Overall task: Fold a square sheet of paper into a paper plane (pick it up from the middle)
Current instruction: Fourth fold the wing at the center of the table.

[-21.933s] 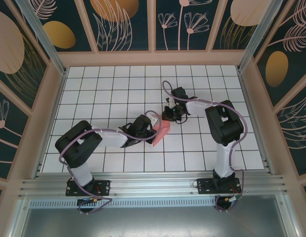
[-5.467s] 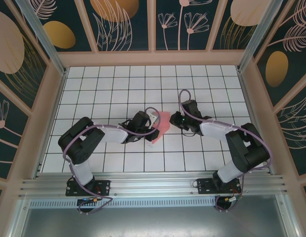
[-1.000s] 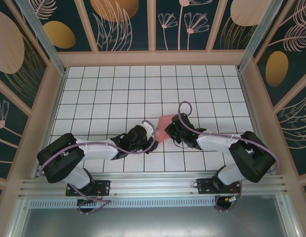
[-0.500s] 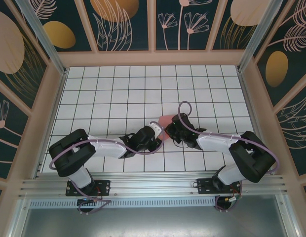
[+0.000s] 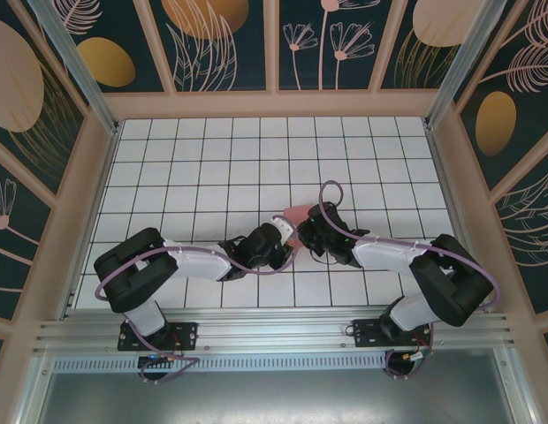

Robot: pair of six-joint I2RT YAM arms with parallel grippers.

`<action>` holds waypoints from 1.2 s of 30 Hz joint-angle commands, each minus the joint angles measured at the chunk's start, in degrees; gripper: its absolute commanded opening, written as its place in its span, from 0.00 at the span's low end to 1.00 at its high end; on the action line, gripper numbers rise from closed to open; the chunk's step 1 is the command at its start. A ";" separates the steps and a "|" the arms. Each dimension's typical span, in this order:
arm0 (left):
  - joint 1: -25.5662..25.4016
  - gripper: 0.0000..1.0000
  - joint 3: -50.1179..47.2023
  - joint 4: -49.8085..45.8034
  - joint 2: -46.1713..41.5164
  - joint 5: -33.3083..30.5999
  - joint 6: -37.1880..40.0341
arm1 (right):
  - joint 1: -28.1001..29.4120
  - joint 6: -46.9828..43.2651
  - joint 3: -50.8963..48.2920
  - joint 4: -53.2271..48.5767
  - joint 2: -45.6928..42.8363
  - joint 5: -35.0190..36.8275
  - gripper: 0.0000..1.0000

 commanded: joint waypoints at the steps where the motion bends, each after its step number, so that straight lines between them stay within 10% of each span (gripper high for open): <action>1: -0.29 0.10 0.51 0.82 1.00 -0.61 0.69 | -0.47 -0.60 -0.16 1.56 -0.43 -1.23 0.08; 22: 5.25 0.00 -5.91 13.50 1.04 11.33 -10.69 | -4.61 -18.48 -0.42 -8.45 -11.76 -2.04 0.50; 36: 10.16 0.00 -11.30 24.59 4.19 20.30 -19.90 | -5.18 -23.65 0.63 -4.07 -2.25 -10.77 0.15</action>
